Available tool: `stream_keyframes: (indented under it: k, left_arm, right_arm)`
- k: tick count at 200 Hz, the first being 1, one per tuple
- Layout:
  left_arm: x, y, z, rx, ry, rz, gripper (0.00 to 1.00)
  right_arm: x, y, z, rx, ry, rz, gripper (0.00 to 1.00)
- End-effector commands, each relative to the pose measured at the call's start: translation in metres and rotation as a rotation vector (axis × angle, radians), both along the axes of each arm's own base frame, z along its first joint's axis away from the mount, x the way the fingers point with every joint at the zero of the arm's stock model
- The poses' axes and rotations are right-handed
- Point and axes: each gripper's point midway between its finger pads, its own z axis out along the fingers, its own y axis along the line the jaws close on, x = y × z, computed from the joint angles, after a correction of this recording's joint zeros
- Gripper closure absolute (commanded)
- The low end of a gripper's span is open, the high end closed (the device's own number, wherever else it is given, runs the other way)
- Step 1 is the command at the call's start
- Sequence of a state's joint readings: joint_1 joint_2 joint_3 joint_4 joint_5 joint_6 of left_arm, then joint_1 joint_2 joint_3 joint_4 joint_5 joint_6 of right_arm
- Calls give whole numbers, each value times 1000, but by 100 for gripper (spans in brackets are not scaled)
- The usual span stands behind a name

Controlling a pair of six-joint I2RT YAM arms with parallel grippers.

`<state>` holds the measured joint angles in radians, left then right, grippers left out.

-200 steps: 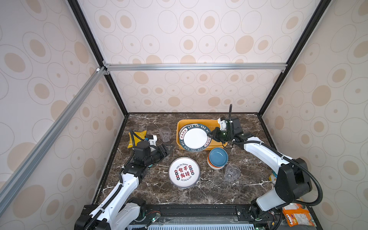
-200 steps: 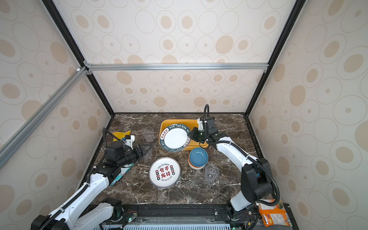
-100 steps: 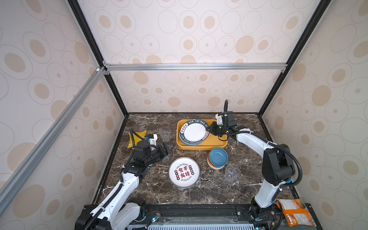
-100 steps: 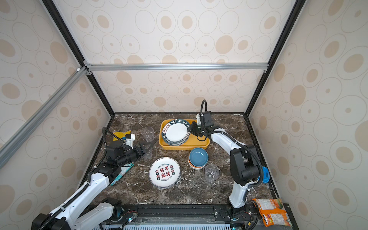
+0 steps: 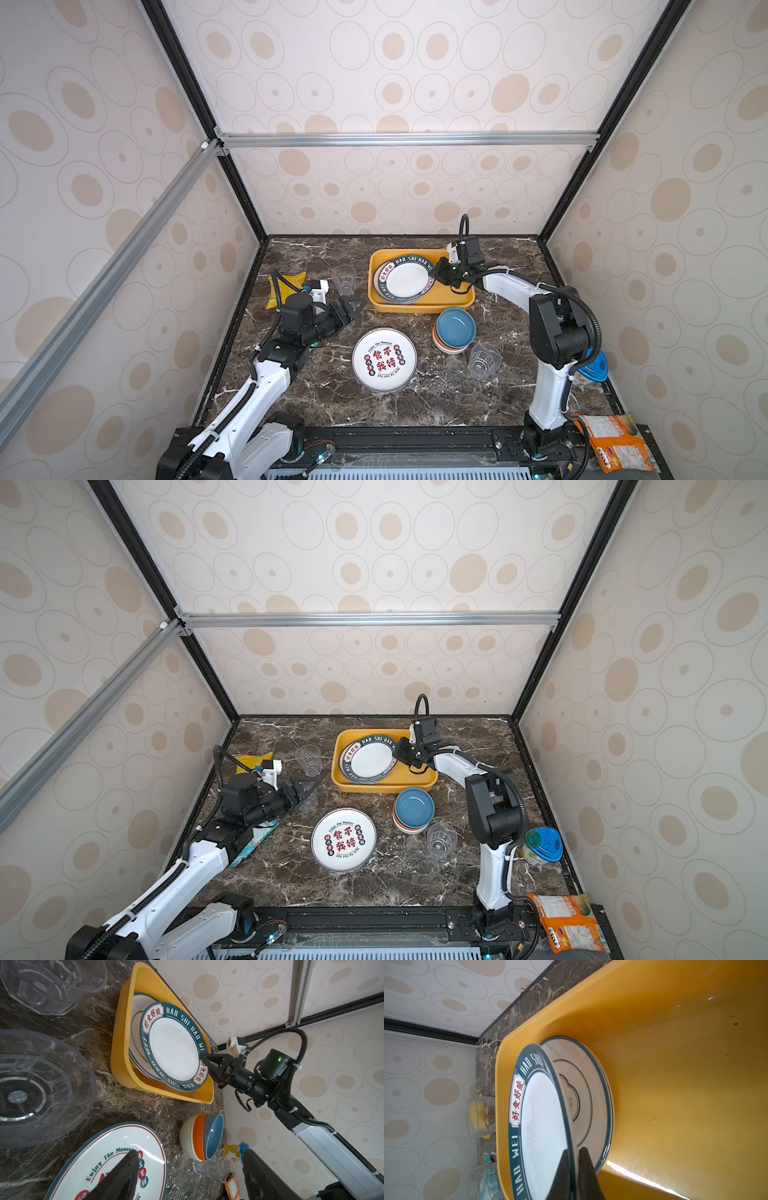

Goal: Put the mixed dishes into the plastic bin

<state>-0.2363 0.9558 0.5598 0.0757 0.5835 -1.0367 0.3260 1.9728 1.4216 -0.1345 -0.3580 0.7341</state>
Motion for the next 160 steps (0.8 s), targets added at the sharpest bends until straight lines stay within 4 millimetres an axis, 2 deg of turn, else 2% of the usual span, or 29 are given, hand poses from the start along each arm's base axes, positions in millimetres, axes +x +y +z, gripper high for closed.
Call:
stream_keyframes:
  k: [1,64,160]
  left_arm:
    - [5,-2,15,-29,-40,-3,22]
    - [4,-2,9,-29,-28,-5,22]
    - [2,-1,5,-32,-18,0,22]
  right_arm:
    - [20,6,21,39,-73,-10,100]
    - [27,7,6,27,-50,-18,100]
    - [33,7,-1,20,-47,-28,100]
